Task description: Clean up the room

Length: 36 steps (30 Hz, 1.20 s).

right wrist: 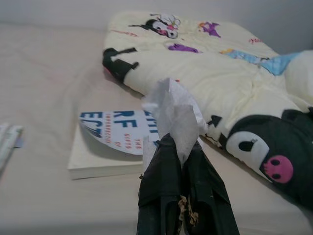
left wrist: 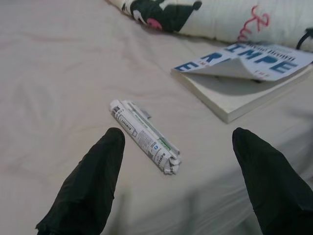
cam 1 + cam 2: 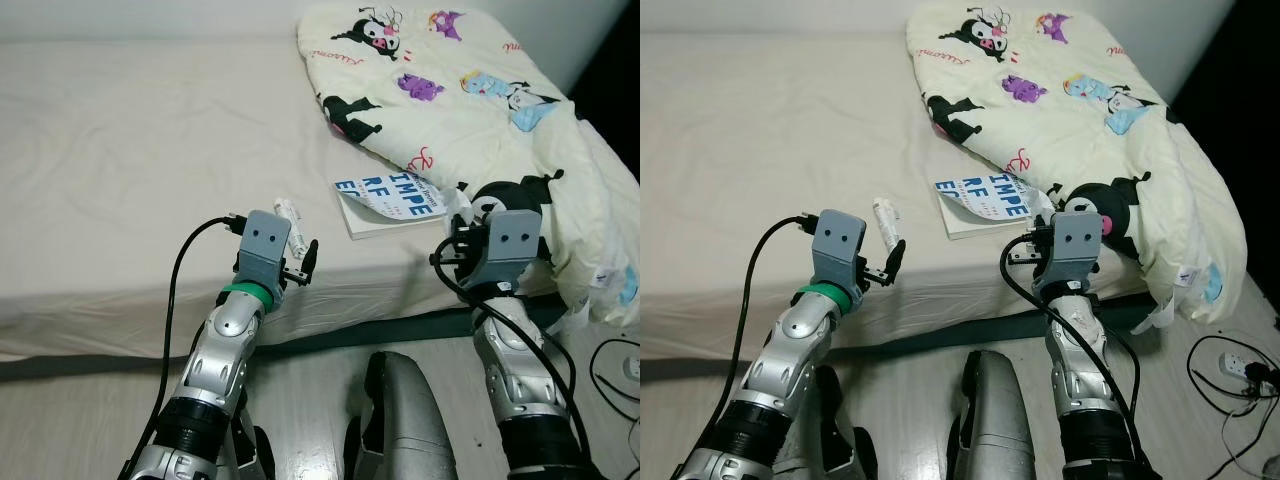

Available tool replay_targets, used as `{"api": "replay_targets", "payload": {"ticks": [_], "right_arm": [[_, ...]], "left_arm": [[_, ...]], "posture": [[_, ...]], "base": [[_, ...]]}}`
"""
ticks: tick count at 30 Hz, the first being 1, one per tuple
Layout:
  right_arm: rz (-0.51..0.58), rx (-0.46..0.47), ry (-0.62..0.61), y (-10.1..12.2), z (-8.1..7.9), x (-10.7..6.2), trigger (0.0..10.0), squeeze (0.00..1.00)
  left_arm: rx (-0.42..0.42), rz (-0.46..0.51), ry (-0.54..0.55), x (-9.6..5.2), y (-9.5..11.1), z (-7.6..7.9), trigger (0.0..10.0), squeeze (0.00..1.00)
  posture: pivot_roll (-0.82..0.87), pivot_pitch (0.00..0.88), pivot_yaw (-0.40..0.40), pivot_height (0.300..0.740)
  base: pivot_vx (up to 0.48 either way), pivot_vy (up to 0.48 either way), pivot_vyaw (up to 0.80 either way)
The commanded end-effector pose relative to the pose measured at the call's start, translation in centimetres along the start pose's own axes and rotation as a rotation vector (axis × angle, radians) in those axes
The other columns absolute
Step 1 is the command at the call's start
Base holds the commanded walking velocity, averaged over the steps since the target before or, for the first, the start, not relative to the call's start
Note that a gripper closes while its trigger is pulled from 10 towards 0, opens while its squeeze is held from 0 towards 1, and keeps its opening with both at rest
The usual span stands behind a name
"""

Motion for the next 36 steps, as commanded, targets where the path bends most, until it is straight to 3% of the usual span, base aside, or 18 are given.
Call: {"api": "replay_targets", "payload": {"ticks": [1, 4, 13, 14, 17, 18, 20, 21, 24, 25, 26, 27, 28, 29, 30, 31, 36], "right_arm": [[-0.001, 0.02, 0.002, -0.1, -0.1, -0.3, 10.0, 0.0], [0.003, 0.022, 0.006, 0.0, -0.3, -0.5, 10.0, 0.0], [0.003, 0.022, 0.02, 0.0, -0.5, -1.1, 10.0, 0.0], [-0.002, 0.019, 0.023, 0.0, -0.6, -1.3, 10.0, 0.0], [-0.003, 0.018, 0.024, 0.0, -0.6, -1.4, 10.0, 0.0], [-0.003, 0.018, 0.024, 0.0, -0.6, -1.5, 10.0, 0.0], [-0.003, 0.019, 0.024, 0.0, -0.6, -1.5, 10.0, 0.0], [-0.004, 0.02, 0.026, 0.1, -0.7, -1.5, 10.0, 0.0], [-0.006, 0.022, 0.028, 0.1, -0.8, -1.5, 10.0, 0.0], [-0.008, 0.023, 0.032, 0.1, -0.9, -1.6, 10.0, 0.0], [-0.012, 0.024, 0.035, 0.0, -1.1, -1.7, 10.0, 0.0], [-0.012, 0.024, 0.035, 0.0, -1.1, -1.7, 10.0, 0.0], [-0.013, 0.025, 0.035, 0.0, -1.2, -1.7, 10.0, 0.0], [-0.015, 0.028, 0.035, 0.1, -1.2, -1.8, 10.0, 0.0], [-0.015, 0.028, 0.035, 0.1, -1.2, -1.8, 10.0, 0.0], [-0.015, 0.03, 0.036, 0.1, -1.3, -1.9, 10.0, 0.0], [-0.018, 0.032, 0.034, 0.1, -1.2, -2.0, 10.0, 0.0]], "left_arm": [[0.032, -0.043, 0.02, 0.3, -0.9, -0.2, 10.0, 0.0], [0.05, -0.065, 0.031, 0.6, -1.4, -0.2, 10.0, 0.0], [-0.003, -0.113, 0.15, 2.0, -2.0, -1.3, 10.0, 0.0], [-0.059, -0.133, 0.193, 2.5, -2.2, -1.5, 10.0, 0.53], [-0.079, -0.137, 0.204, 2.6, -2.2, -1.5, 10.0, 0.53], [-0.096, -0.139, 0.214, 2.8, -2.1, -1.5, 10.0, 1.0], [-0.102, -0.145, 0.237, 3.0, -2.2, -1.7, 10.0, 1.0], [-0.114, -0.164, 0.246, 3.1, -2.4, -1.7, 10.0, 0.85], [-0.121, -0.191, 0.248, 3.2, -2.8, -1.6, 10.0, 0.85], [-0.13, -0.226, 0.243, 3.2, -3.5, -1.3, 10.0, 0.0], [-0.129, -0.289, 0.26, 2.9, -4.9, -1.0, 10.0, 0.0], [-0.129, -0.289, 0.26, 2.9, -4.9, -1.0, 10.0, 0.0], [-0.126, -0.304, 0.272, 2.7, -5.2, -1.0, 8.8, 0.0], [-0.117, -0.304, 0.312, 2.6, -5.5, -1.5, 1.6, 0.0], [-0.117, -0.304, 0.312, 2.6, -5.5, -1.5, 1.6, 0.0], [-0.101, -0.296, 0.355, 2.4, -5.7, -2.3, 0.0, 0.0], [-0.082, -0.255, 0.37, 2.6, -4.9, -2.7, 0.0, 0.0]], "posture": [[-0.1, 0.094, 0.029, 0.535], [-0.1, 0.101, 0.031, 0.535], [-0.13, 0.144, 0.034, 0.535], [-0.14, 0.161, 0.037, 0.535], [-0.14, 0.164, 0.038, 0.535], [-0.15, 0.169, 0.038, 0.535], [-0.15, 0.176, 0.038, 0.535], [-0.15, 0.178, 0.039, 0.535], [-0.15, 0.185, 0.041, 0.535], [-0.15, 0.188, 0.043, 0.535], [-0.15, 0.194, 0.047, 0.535], [-0.15, 0.194, 0.047, 0.535], [-0.15, 0.195, 0.047, 0.535], [-0.16, 0.2, 0.049, 0.535], [-0.16, 0.2, 0.049, 0.535], [-0.16, 0.202, 0.049, 0.535], [-0.15, 0.203, 0.049, 0.535]], "base": [[0.0, 0.0, 0.0], [0.0, 0.0, 0.0], [0.0, 0.0, 0.0], [0.0, 0.0, 0.0], [0.0, 0.0, 0.0], [0.0, 0.0, 0.0], [0.0, 0.0, 0.0], [0.0, 0.0, 0.0], [0.0, 0.0, 0.0], [0.0, 0.0, 0.0], [0.0, 0.0, 0.0], [0.0, 0.0, 0.0], [0.0, 0.0, 0.0], [0.0, 0.0, 0.0], [0.0, 0.0, 0.0], [0.0, 0.0, 0.0], [0.0, 0.0, 0.0]]}}
Point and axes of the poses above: a point about 5 cm out from each wrist's last joint towards the gripper, its own x axis pointing out of the wrist towards the gripper, its own y axis along the axis of the wrist's last joint, z = x × y, the point moved 3 cm from there along x, pointing out of the wrist towards the gripper, and after that the axes turned 15 degrees about -x, right-handed, at the moved point
